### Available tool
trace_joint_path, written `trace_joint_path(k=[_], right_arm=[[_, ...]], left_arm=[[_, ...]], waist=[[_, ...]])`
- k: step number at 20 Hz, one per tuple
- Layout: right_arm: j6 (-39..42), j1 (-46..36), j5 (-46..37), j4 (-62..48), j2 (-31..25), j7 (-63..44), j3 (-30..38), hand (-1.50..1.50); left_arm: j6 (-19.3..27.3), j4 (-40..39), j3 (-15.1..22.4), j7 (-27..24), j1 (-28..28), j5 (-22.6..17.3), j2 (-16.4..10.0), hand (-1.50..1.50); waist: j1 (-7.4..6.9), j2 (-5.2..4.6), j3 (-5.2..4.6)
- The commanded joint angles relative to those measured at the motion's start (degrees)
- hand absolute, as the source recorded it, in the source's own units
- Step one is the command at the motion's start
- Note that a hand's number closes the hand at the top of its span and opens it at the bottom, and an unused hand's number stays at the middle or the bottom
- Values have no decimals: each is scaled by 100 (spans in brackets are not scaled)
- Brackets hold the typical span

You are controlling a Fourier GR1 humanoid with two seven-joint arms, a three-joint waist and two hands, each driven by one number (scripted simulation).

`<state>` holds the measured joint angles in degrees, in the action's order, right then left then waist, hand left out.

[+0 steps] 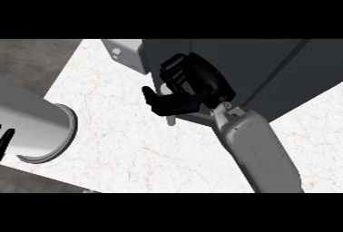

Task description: Pick up the bottled water, place it into the cabinet and close the cabinet

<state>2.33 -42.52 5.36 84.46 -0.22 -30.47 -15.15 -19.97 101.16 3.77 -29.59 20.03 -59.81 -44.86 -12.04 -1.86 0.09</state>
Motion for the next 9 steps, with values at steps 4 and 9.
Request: trace_joint_path(k=[4, 9], right_arm=[[-1157, -1027, 306, -1164, 22, 362, 650, -150], [-1430, -1289, 574, -1530, 22, 536, 503, -150]], left_arm=[[-26, -51, -63, -67, 81, 19, 42, -150], [-156, -90, -202, -16, 112, -103, -85, -150]], waist=[[62, -73, -23], [131, -73, -24]])
